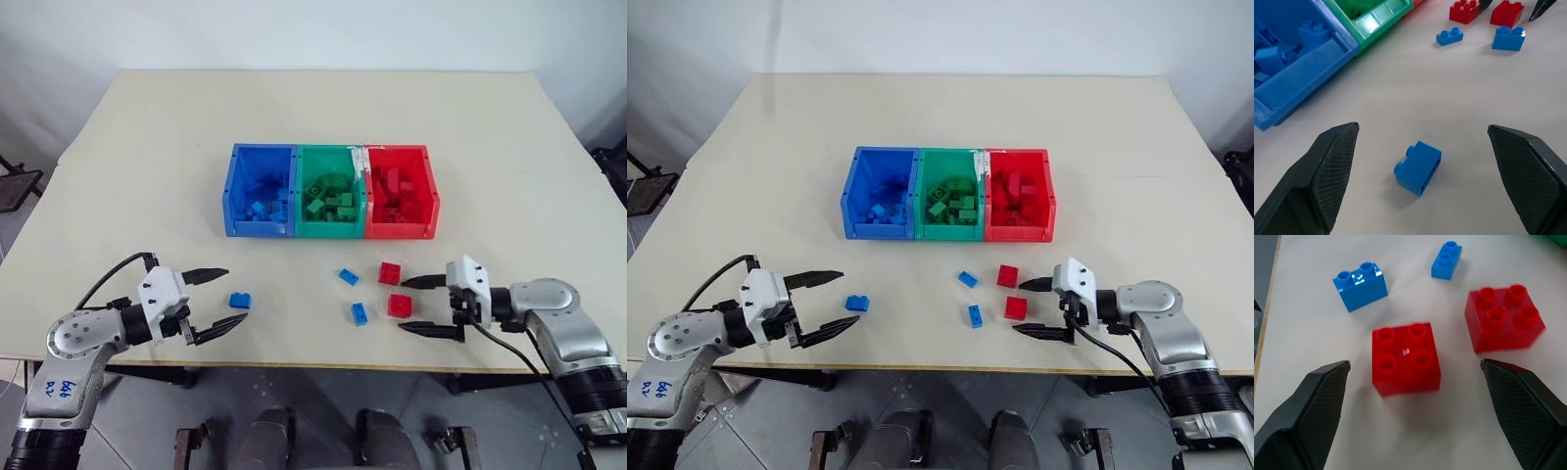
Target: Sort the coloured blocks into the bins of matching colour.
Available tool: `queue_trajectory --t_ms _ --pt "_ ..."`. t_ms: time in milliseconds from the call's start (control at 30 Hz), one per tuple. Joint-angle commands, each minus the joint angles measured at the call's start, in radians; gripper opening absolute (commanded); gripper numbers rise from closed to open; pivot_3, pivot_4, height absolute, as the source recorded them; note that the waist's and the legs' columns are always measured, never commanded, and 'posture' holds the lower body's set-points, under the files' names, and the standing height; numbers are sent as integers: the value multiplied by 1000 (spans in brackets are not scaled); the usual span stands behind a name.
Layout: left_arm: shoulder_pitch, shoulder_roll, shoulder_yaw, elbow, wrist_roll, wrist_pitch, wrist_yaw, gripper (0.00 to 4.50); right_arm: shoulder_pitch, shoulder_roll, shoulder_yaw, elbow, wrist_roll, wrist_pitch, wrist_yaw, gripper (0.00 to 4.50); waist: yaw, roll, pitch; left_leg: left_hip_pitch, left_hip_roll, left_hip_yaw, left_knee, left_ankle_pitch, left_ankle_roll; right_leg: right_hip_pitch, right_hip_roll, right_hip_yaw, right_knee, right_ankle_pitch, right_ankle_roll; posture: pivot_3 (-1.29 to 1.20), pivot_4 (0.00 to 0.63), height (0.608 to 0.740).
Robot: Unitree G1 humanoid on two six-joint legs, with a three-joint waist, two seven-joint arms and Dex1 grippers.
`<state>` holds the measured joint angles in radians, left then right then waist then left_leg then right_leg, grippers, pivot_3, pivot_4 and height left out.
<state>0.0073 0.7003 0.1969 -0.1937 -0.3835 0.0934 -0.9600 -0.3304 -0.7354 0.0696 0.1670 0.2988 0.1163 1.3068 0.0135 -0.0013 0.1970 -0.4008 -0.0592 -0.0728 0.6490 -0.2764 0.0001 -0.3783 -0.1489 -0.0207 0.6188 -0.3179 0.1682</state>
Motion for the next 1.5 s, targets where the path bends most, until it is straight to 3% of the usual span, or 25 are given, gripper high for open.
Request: queue_trajectory --t_ms 33,300,467,633,733,900,1067,1100,1300,1333,1500 --pt "13 7 26 -52 -22 7 8 4500 6 17 22 15 -26 5 -20 4108 -2 0 0 0 0 0 0 0 0 0 0 0 0 0 0 0 150 740" --pt "10 6 23 -57 -34 15 1 4500 34 -5 1 -10 -9 -8 -9 1482 -1 0 0 0 0 0 0 0 0 0 0 0 0 0 0 0 150 740" --pt "-1 0 21 -54 -42 17 4 4500 25 2 -67 -99 128 103 2 1469 1 0 0 0 0 0 0 -1 0 0 0 0 0 0 0 0 150 740" --pt "0 -32 76 -69 -82 48 74 4500 -92 37 -135 -145 220 268 -127 1469 -7 0 0 0 1 1 0 -1 0 -1 0 0 0 0 0 0 150 740" --pt "7 -65 123 -92 -118 85 142 4500 -229 91 -156 -58 189 302 -263 1469 -15 0 0 0 2 1 -1 -1 -1 -3 1 0 0 -1 -1 0 150 740" --pt "53 -86 175 -153 -153 122 198 4500 -469 182 -126 215 8 215 -520 1469 -19 0 0 -3 1 2 -2 -1 -2 -8 1 1 5 -1 -2 0 150 740" --pt "84 -83 190 -197 -169 142 205 4500 -606 239 -113 419 -87 153 -632 1469 -16 0 0 -6 1 4 -2 -1 -2 -14 0 2 8 -1 -3 0 150 740" --pt "89 -80 193 -202 -173 147 203 4500 -622 247 -114 443 -95 134 -633 2191 -18 0 0 -6 1 5 -2 -1 -2 -14 0 2 8 -1 -3 0 150 740" --pt "101 -65 194 -218 -185 159 178 4500 -595 230 -132 403 -73 79 -535 4249 -20 0 0 -6 1 6 -2 -1 -2 -14 1 2 8 -1 -3 0 150 740" --pt "99 -63 191 -218 -189 162 172 4500 -569 217 -140 364 -56 81 -502 4470 -18 0 0 -6 1 6 -2 -1 -2 -14 1 2 8 -1 -3 0 150 740" --pt "25 -41 105 -172 -171 161 101 4500 -226 75 -256 -44 169 80 -196 4470 12 0 0 -7 0 3 -2 -3 0 -12 0 0 7 -1 -3 0 150 740"
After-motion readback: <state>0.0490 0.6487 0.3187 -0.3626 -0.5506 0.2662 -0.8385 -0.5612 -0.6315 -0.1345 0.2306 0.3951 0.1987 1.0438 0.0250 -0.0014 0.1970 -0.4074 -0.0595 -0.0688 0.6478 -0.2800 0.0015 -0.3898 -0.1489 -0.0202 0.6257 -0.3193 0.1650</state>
